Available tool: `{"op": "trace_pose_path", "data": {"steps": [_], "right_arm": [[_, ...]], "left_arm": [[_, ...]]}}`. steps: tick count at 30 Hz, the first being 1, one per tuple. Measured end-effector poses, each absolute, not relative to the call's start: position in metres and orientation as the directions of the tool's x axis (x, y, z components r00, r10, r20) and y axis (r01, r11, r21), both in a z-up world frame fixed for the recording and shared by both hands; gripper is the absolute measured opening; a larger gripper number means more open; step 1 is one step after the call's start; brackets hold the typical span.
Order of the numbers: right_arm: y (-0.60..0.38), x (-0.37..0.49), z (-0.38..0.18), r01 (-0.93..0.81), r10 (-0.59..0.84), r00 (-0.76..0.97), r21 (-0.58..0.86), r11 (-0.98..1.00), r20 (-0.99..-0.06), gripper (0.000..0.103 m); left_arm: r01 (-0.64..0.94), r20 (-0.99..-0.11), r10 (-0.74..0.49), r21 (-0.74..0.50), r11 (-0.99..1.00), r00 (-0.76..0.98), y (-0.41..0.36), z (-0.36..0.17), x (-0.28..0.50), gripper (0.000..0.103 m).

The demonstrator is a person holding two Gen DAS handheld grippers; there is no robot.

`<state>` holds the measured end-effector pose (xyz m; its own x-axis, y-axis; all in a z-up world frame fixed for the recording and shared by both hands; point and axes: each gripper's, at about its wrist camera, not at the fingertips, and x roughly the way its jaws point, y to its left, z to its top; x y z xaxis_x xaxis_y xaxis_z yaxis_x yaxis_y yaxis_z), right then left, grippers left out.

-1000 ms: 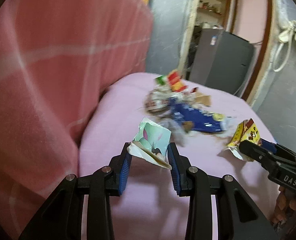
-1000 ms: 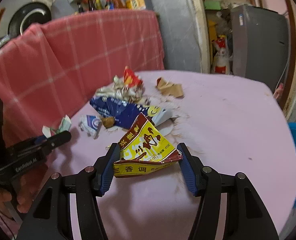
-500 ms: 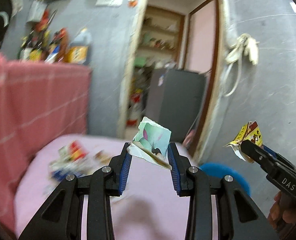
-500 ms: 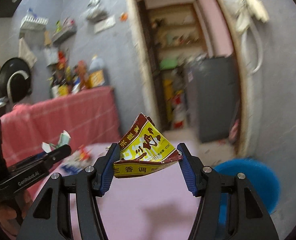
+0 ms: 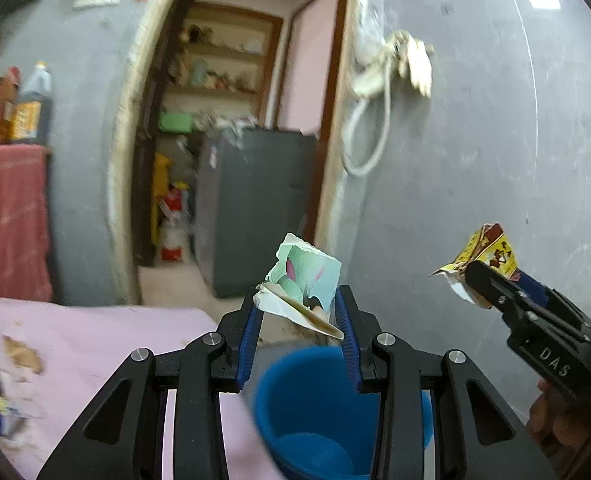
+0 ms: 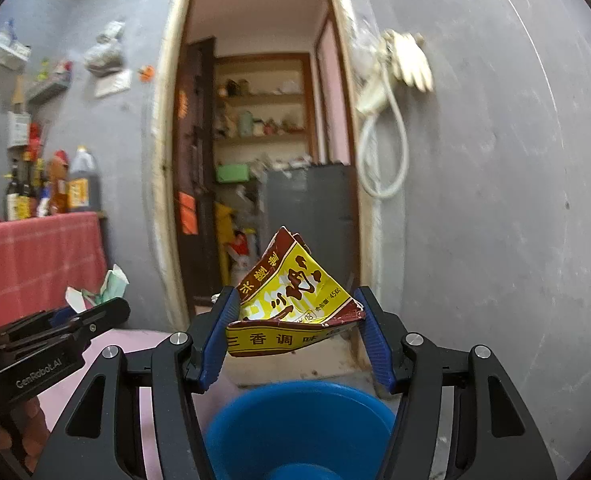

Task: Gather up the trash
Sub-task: 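Carry both wrappers over the blue bucket and open both tools to drop them, then move both tools back from the bucket toward the wrapper pile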

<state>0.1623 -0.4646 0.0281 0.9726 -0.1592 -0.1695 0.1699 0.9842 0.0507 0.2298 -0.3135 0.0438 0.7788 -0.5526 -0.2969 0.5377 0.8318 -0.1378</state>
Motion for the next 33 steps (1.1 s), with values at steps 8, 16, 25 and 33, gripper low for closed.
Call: {"op": "trace_pose_path", "data": {"steps": [8, 16, 25, 33], "right_arm": [[-0.502, 0.187, -0.033, 0.216, -0.155, 0.916, 0.128, 0.968, -0.369, 0.058], [-0.517, 0.198, -0.074, 0.223, -0.103, 0.866, 0.193, 0.956, -0.489, 0.059], [-0.522, 0.196, -0.069, 0.229, -0.1, 0.866, 0.21, 0.951, -0.49, 0.067], [-0.499, 0.172, -0.014, 0.194, -0.116, 0.924, 0.185, 0.963, -0.363, 0.088]], "left_arm": [[0.572, -0.55, -0.557, -0.166, 0.803, 0.622, -0.374, -0.002, 0.276, 0.032], [0.581, -0.676, -0.529, -0.181, 0.793, 0.512, -0.39, -0.044, 0.296, 0.032], [0.571, -0.702, -0.512, -0.181, 0.801, 0.495, -0.387, -0.053, 0.293, 0.052], [0.551, -0.53, -0.583, -0.239, 0.799, 0.616, -0.337, -0.004, 0.263, 0.088]]}}
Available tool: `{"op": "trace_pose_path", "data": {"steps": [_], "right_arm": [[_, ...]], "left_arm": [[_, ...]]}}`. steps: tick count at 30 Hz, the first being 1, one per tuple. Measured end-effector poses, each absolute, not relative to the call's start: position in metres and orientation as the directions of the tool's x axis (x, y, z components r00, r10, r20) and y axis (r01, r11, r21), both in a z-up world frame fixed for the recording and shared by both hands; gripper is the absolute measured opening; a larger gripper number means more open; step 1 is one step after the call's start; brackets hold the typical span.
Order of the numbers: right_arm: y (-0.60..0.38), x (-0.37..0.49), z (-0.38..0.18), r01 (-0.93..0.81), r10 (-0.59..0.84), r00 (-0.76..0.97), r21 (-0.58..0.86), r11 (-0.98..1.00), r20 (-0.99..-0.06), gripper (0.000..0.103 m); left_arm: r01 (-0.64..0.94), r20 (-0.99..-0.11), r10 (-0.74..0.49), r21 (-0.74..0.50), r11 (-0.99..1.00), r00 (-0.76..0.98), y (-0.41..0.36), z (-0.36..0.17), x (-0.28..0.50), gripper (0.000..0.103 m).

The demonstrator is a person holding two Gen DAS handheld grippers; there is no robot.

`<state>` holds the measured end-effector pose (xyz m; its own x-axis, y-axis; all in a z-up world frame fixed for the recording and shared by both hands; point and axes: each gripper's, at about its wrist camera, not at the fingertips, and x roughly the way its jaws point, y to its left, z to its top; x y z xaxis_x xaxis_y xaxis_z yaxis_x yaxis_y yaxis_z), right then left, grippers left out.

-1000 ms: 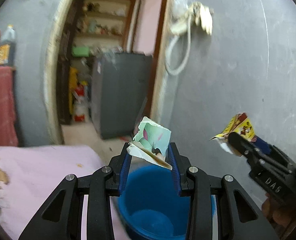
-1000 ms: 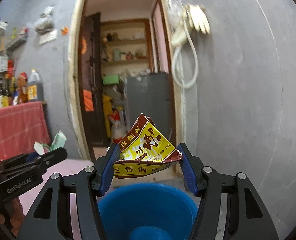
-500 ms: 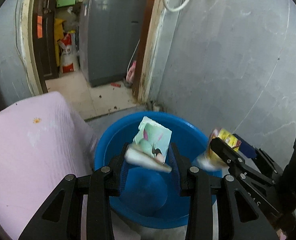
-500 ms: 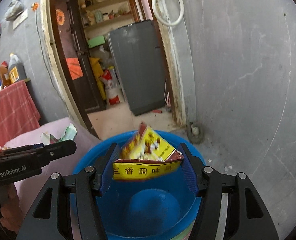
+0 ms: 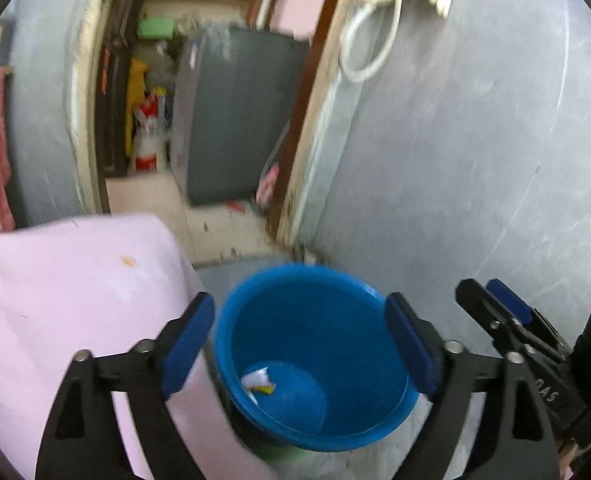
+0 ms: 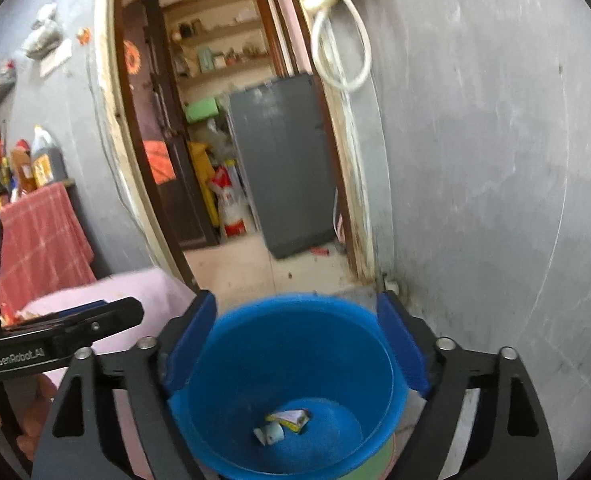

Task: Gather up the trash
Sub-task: 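Move both tools back from the bucket toward the wrapper pile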

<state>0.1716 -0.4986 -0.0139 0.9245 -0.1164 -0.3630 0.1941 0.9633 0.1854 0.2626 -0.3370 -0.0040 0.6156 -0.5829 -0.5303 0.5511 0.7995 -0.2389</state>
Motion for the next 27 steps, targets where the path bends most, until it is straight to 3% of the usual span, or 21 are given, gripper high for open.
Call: {"op": "trace_pose_path", "data": {"steps": [3, 12, 21, 27], "right_arm": [[-0.481, 0.157, 0.011, 0.171, -0.115, 0.947, 0.169, 0.971, -0.3, 0.103], [-0.414, 0.13, 0.069, 0.09, -0.072, 0.987, 0.124, 0.988, -0.144, 0.103], [-0.338, 0.115, 0.09, -0.02, 0.027, 0.997, 0.092, 0.996, -0.074, 0.103], [-0.294, 0.115, 0.086, -0.103, 0.11, 0.992, 0.113, 0.988, -0.056, 0.103]], "left_arm": [[0.537, -0.447, -0.578, -0.229, 0.812, 0.683, -0.31, 0.019, 0.247, 0.099], [0.45, -0.276, -0.505, -0.24, 0.86, 0.817, -0.213, 0.076, 0.213, 0.101], [0.316, -0.216, -0.353, -0.189, 0.93, 0.91, -0.115, 0.101, 0.163, 0.102], [0.199, -0.213, -0.231, -0.161, 0.967, 0.949, -0.06, 0.088, 0.144, 0.102]]}}
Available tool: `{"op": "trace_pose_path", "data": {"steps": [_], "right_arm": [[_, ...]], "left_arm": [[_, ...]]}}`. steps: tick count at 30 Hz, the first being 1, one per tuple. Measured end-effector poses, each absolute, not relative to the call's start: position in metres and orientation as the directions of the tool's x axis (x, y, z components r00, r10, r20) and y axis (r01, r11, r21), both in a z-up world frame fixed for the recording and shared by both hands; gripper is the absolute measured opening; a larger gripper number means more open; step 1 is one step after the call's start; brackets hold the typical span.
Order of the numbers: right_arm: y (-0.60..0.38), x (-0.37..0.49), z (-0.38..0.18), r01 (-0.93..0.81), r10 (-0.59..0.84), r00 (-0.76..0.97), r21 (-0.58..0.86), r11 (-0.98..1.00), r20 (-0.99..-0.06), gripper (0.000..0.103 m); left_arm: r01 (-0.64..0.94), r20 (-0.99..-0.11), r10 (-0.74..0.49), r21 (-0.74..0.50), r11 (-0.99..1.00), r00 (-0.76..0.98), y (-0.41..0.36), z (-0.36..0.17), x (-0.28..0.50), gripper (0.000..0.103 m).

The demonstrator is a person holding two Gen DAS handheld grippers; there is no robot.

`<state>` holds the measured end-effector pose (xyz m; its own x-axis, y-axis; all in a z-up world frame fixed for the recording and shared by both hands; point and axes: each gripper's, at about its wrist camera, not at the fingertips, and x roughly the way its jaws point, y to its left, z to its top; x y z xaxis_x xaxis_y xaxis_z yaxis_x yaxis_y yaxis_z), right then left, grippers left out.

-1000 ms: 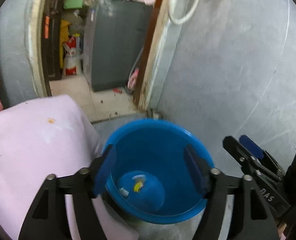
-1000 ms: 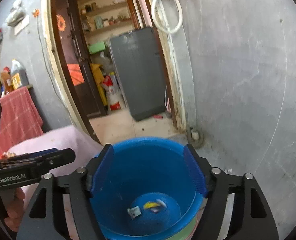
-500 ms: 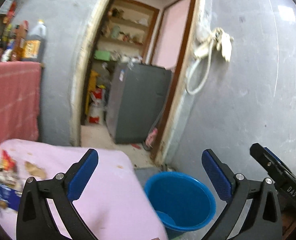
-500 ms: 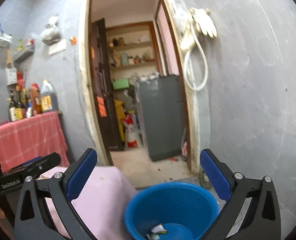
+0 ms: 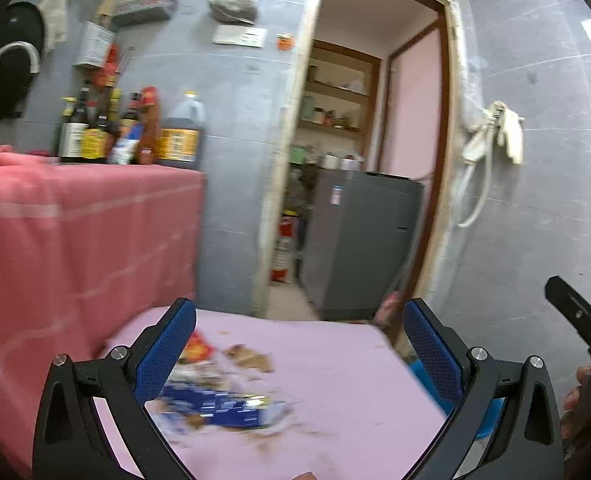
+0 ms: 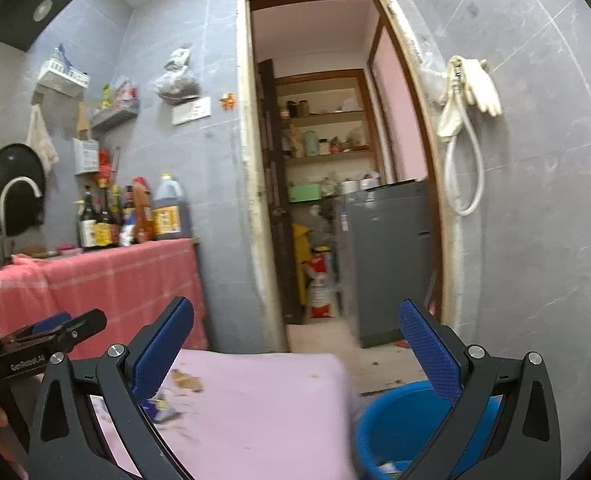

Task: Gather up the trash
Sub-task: 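Move both tools back from the bucket toward the wrapper pile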

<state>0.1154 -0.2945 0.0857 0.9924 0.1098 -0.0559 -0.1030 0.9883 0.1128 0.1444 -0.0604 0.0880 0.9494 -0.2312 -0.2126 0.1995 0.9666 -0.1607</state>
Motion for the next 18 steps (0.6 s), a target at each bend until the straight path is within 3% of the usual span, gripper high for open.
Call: {"op": "trace_pose_path", "data": {"steps": [10, 18], "right_arm": [[-0.237, 0.137, 0.059, -0.218, 0.229, 0.967, 0.102, 0.971, -0.112, 0.103], [-0.208, 0.166, 0.03, -0.269, 0.277, 0.937, 0.065, 0.961, -0.211, 0.103]], "left_arm": [[0.03, -0.26, -0.068, -0.15, 0.988, 0.963, 0.016, 0.042, 0.131, 0.102], [0.026, -0.349, -0.052, -0.079, 0.997, 0.936, 0.03, 0.005, 0.139, 0.102]]}}
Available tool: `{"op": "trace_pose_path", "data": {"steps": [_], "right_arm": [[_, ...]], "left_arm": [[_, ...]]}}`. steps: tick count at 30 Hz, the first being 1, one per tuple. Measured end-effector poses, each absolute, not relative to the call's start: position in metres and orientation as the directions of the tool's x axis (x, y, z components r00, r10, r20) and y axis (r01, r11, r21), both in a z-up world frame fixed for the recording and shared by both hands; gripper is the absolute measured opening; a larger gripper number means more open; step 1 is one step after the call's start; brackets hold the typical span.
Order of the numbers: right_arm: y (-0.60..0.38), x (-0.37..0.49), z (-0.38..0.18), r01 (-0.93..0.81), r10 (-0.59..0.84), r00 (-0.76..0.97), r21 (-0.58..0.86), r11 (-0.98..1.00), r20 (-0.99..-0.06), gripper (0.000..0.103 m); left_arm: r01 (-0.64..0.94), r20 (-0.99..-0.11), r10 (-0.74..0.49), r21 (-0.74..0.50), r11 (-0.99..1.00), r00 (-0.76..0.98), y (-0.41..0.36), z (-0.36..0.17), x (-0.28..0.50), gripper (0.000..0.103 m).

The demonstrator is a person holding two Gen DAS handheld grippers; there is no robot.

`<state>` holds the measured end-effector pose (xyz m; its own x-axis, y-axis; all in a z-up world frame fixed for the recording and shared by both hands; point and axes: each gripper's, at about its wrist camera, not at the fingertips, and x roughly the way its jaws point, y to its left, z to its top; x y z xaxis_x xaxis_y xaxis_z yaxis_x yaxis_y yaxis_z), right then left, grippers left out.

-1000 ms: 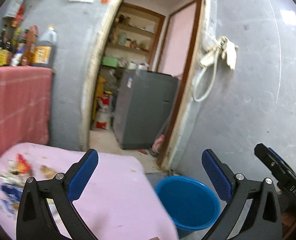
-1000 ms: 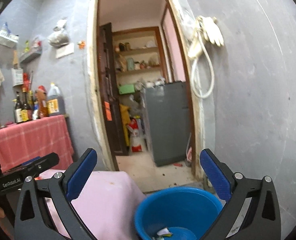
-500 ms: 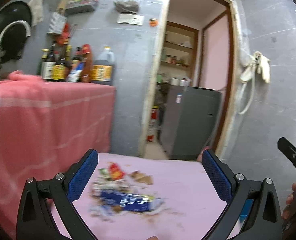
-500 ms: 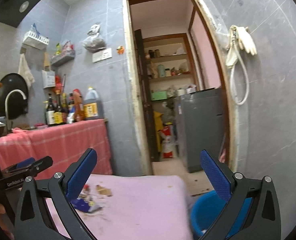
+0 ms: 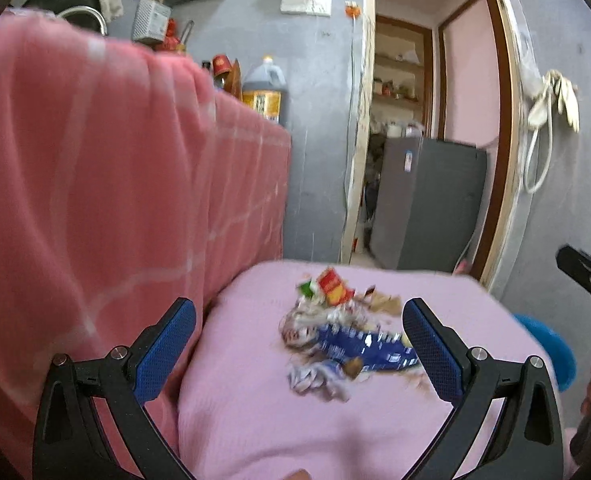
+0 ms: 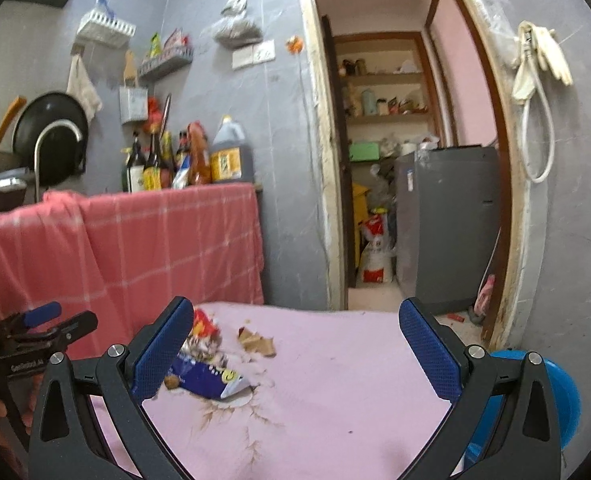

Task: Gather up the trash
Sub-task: 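Move both tools back from the bucket toward the wrapper pile, then grasp the small white wrapper with the left tool while the right tool grasps the blue chip bag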

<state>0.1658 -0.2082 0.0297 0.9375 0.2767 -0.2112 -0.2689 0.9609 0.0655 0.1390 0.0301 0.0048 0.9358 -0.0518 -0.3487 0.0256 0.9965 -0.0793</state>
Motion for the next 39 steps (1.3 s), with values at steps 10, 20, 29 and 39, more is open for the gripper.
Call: {"op": "trace_pose_path", "data": {"steps": [10, 20, 29, 39], "right_arm": [[-0.193, 0.206, -0.002, -0.325, 0.33, 0.869, 0.077, 0.943, -0.368, 0.103], [-0.164, 0.241, -0.034, -0.407, 0.39, 0.739, 0.097, 0.908, -0.549, 0.079], [-0.135, 0.263, -0.058, -0.474, 0.412, 0.629, 0.094, 0.875, -0.659, 0.056], [-0.141, 0.267, -0.062, -0.474, 0.431, 0.603, 0.132, 0.87, -0.672, 0.038]], "left_arm": [[0.053, -0.49, -0.123, -0.155, 0.986, 0.863, 0.041, -0.021, 0.166, 0.101], [0.083, -0.579, -0.206, -0.232, 0.969, 0.789, 0.046, -0.035, 0.187, 0.067], [0.098, -0.616, -0.248, -0.266, 0.959, 0.748, 0.049, -0.041, 0.195, 0.041], [0.109, -0.639, -0.255, -0.259, 0.96, 0.725, 0.047, -0.043, 0.195, 0.021]]}}
